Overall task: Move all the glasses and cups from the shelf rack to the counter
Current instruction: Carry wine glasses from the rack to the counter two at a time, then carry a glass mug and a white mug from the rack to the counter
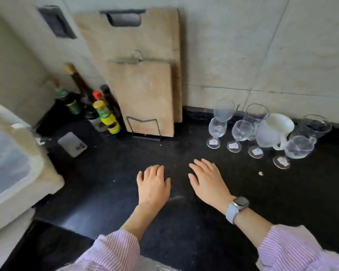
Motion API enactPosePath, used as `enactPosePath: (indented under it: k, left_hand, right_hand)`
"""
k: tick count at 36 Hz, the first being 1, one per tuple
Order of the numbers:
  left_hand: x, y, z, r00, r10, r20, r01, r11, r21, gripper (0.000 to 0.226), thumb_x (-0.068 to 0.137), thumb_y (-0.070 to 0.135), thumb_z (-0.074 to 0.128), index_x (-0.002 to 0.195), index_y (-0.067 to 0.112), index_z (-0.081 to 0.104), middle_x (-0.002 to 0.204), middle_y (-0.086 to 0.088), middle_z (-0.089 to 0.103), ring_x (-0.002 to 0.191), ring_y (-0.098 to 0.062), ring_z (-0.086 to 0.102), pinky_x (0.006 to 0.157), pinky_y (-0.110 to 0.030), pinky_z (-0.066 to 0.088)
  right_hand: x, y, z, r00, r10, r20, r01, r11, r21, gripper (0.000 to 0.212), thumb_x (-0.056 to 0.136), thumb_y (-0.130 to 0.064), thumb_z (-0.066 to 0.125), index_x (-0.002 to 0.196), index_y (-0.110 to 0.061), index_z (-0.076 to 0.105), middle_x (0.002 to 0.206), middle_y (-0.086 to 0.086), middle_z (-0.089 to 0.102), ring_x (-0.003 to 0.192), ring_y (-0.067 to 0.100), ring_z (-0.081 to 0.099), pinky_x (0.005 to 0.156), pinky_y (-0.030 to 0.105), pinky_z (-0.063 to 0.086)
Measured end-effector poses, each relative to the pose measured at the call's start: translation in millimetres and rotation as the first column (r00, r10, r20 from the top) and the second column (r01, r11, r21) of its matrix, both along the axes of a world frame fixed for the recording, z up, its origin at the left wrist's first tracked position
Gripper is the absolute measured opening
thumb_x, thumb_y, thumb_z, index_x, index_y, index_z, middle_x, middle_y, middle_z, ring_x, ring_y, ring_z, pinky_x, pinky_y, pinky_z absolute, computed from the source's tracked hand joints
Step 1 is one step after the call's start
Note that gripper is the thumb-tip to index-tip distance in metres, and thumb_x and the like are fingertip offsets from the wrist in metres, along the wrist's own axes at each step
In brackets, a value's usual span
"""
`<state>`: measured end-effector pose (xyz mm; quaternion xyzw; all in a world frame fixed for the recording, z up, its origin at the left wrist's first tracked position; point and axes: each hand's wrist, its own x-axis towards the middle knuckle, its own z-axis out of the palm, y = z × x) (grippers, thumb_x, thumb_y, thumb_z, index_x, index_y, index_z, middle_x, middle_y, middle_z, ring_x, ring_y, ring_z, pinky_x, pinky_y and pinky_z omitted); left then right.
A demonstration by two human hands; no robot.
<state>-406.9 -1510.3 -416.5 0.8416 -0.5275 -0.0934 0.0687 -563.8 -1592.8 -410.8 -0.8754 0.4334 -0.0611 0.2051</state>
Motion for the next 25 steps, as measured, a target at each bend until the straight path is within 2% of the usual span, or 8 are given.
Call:
enactPosePath:
  k: [5, 11, 18, 25]
  left_hand:
    - [54.3, 127.2, 44.6, 0.955, 0.294, 0.027, -0.29, 0.951, -0.106, 0.045, 0.092, 0.035, 0.044, 0.133, 0.019, 0.043, 0.14, 0.003, 0.046, 0.132, -0.017, 0.036, 0.113, -0.044, 0.019]
    - [71.8, 325.7, 88.6, 0.797, 0.603, 0.042, -0.58, 0.783, -0.224, 0.042, 0.092, 0.035, 0.044, 0.131, 0.019, 0.046, 0.137, 0.0, 0.049, 0.129, -0.021, 0.041, 0.109, -0.041, 0.026]
    - [33.0, 561.3, 124.5, 0.48, 0.875, 0.07, -0.832, 0.479, -0.282, 0.042, 0.092, 0.036, 0.044, 0.13, 0.018, 0.047, 0.132, -0.003, 0.054, 0.122, -0.025, 0.048, 0.104, -0.039, 0.032]
    - [-16.3, 746.1, 153.3, 0.16, 0.984, 0.073, -0.92, 0.175, -0.35, 0.04, 0.09, 0.03, 0.05, 0.123, 0.009, 0.054, 0.121, -0.011, 0.061, 0.111, -0.029, 0.056, 0.096, -0.042, 0.043]
  right_hand:
    - [83.1, 80.7, 30.3, 0.959, 0.277, 0.062, -0.275, 0.961, -0.037, 0.044, 0.095, -0.035, 0.036, 0.136, -0.018, 0.042, 0.147, 0.003, 0.04, 0.139, 0.022, 0.027, 0.115, 0.046, 0.016]
    - [148.3, 240.6, 71.9, 0.801, 0.58, 0.146, -0.58, 0.813, -0.052, 0.043, 0.096, -0.035, 0.035, 0.135, -0.018, 0.042, 0.145, 0.002, 0.041, 0.139, 0.022, 0.026, 0.114, 0.045, 0.015]
    - [178.8, 453.6, 111.4, 0.493, 0.85, 0.184, -0.85, 0.516, -0.108, 0.041, 0.095, -0.033, 0.038, 0.132, -0.018, 0.045, 0.139, 0.002, 0.048, 0.133, 0.022, 0.034, 0.112, 0.042, 0.023]
    - [189.4, 638.7, 138.9, 0.135, 0.975, 0.178, -0.967, 0.169, -0.192, 0.04, 0.094, -0.031, 0.042, 0.129, -0.013, 0.047, 0.132, 0.006, 0.054, 0.126, 0.023, 0.043, 0.107, 0.038, 0.029]
